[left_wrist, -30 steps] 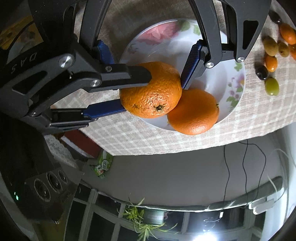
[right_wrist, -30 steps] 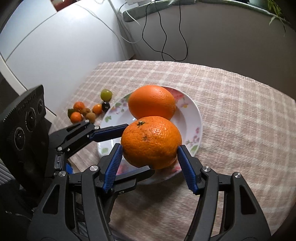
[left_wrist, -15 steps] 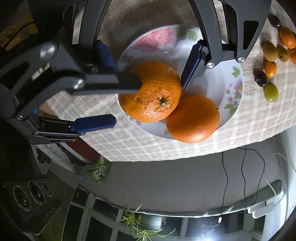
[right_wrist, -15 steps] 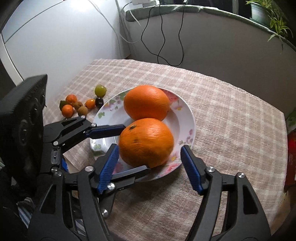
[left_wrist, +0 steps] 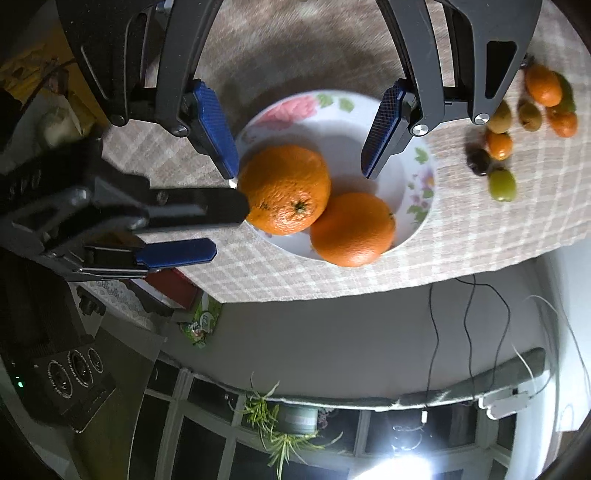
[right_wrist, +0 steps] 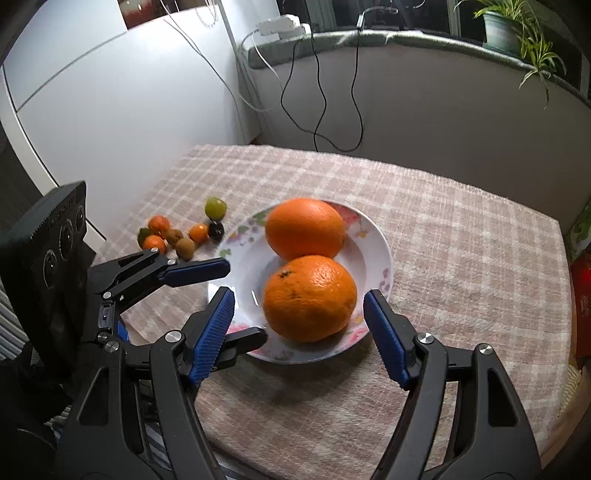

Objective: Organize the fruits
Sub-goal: 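Open the right gripper and withdraw it from the plate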

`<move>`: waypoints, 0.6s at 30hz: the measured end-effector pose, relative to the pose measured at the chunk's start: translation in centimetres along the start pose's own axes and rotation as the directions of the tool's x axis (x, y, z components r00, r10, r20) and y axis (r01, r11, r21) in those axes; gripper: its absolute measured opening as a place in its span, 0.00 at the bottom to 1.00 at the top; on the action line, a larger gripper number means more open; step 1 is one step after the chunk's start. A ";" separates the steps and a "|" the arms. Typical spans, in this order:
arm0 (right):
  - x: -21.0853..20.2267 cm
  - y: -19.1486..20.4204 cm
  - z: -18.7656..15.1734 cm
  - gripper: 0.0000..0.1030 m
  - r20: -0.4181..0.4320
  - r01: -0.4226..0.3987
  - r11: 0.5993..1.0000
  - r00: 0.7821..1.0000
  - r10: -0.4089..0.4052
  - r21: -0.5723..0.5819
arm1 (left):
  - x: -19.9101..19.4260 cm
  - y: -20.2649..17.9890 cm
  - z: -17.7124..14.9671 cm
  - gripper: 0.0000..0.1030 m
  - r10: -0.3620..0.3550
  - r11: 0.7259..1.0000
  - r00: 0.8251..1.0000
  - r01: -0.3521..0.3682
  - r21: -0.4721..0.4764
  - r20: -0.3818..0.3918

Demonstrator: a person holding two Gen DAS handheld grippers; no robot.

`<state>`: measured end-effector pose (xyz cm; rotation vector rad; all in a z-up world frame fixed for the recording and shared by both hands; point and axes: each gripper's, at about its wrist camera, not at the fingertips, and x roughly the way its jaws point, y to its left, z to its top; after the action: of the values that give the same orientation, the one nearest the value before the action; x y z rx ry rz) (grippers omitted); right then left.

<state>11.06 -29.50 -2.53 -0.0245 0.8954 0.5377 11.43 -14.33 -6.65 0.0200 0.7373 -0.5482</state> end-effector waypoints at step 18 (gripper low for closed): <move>0.9 10.0 -0.7 0.73 0.101 0.024 0.977 0.995 -0.003 -0.212 | -8.3 9.4 -6.2 0.66 0.163 0.972 0.986 -0.156 -0.174 0.028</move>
<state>6.46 -20.59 -1.66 -0.1965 0.7367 0.6154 7.01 -1.10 -7.55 -0.0917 0.7328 -0.3297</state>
